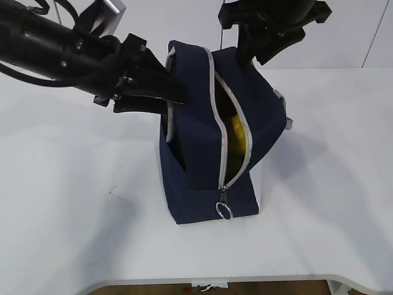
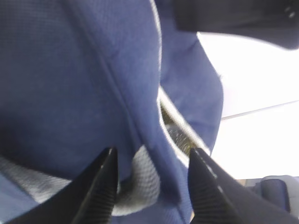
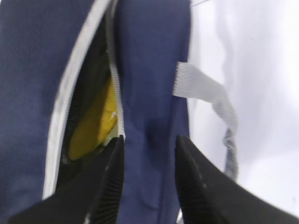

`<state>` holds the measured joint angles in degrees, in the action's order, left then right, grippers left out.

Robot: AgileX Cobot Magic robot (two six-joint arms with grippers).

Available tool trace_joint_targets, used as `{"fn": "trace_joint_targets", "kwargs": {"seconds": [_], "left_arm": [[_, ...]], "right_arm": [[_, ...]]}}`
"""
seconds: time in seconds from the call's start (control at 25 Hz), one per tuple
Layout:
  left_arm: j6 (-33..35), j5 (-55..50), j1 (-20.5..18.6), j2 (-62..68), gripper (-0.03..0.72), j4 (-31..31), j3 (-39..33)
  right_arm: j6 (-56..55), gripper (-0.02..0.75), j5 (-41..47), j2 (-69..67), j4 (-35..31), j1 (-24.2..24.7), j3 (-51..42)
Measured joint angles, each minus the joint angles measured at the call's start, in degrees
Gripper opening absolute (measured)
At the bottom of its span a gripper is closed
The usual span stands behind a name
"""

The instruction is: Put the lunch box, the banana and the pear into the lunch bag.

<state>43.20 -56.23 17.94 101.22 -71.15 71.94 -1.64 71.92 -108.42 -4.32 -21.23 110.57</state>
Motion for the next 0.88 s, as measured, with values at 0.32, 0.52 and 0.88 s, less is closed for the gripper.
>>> {"fn": "trace_joint_targets", "kwargs": {"seconds": [0.32, 0.52, 0.88], "left_arm": [[0.0, -5.86, -2.63, -1.42, 0.374, -0.47, 0.0], [0.0, -9.9, -5.28, -3.85, 0.374, -0.09, 0.0], [-6.81, -11.92, -8.99, -7.65, 0.334, 11.28, 0.0]], "right_arm": [[0.0, 0.285, 0.0, 0.72, 1.26, 0.0, 1.9], [0.0, 0.281, 0.0, 0.85, 0.06, 0.0, 6.53], [0.0, 0.249, 0.1, 3.88, -4.37, 0.0, 8.03]]}}
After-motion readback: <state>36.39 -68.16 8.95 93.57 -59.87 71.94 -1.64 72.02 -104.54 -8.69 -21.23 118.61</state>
